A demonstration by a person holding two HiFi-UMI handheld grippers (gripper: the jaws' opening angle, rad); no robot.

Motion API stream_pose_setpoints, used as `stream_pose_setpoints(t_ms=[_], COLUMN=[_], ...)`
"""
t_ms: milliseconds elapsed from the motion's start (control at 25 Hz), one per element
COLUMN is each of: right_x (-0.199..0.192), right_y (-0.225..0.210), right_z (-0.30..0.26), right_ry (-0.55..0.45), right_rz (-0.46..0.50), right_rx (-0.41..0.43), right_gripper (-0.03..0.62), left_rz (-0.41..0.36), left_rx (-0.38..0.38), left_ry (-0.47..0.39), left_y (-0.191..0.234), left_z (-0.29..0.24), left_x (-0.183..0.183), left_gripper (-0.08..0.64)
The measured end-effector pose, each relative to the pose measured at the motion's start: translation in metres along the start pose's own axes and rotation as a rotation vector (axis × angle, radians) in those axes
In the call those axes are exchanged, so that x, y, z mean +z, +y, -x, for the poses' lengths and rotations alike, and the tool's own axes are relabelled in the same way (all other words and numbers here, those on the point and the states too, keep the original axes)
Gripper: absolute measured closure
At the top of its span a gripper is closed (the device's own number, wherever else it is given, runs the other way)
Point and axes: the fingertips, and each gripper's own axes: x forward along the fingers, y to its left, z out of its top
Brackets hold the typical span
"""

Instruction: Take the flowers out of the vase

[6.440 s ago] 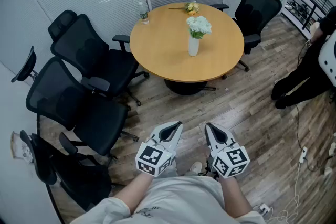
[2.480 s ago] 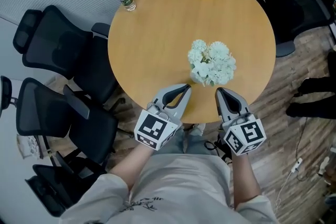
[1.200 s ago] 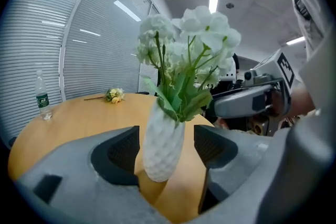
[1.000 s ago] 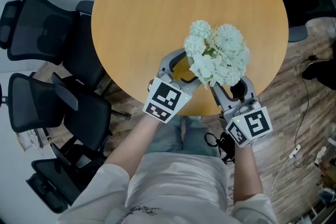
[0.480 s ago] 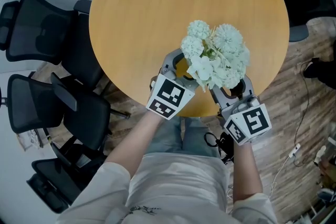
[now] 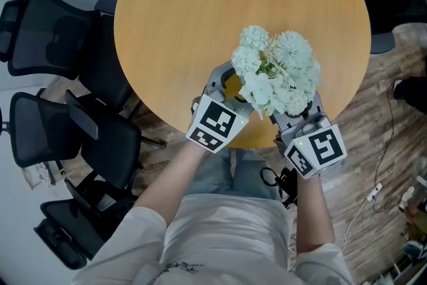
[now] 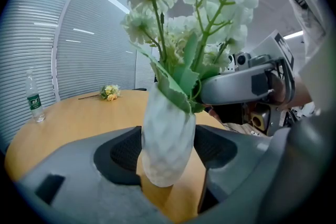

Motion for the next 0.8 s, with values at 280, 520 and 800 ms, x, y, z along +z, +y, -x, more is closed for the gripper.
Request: stream_pose_setpoints(t_ms=[280,520,800], right_x=[-0.001,-0.004,-0.005], right_y=[0.001,0.003,0.003], right_z=[-0.005,-0.014,-0.018], right_ry=[0.001,0.005,0.007], right_rz=[0.0,-0.01,-0.022], right_rx=[0.015,0.028,0.036], right_gripper=[0.414,0.414,0.416], left_rz=[-0.004,-0.005,-0.001], left_rx=[0.001,0.0,0.0], left_ry=[-0.004,-0.006,-0.004], left_y=[-0.004,-0.002,0.0], left_z=[-0.001,0.001,0.001], left_x=[0.001,0.0,0.0], left_gripper=[0.245,0.245,0.245])
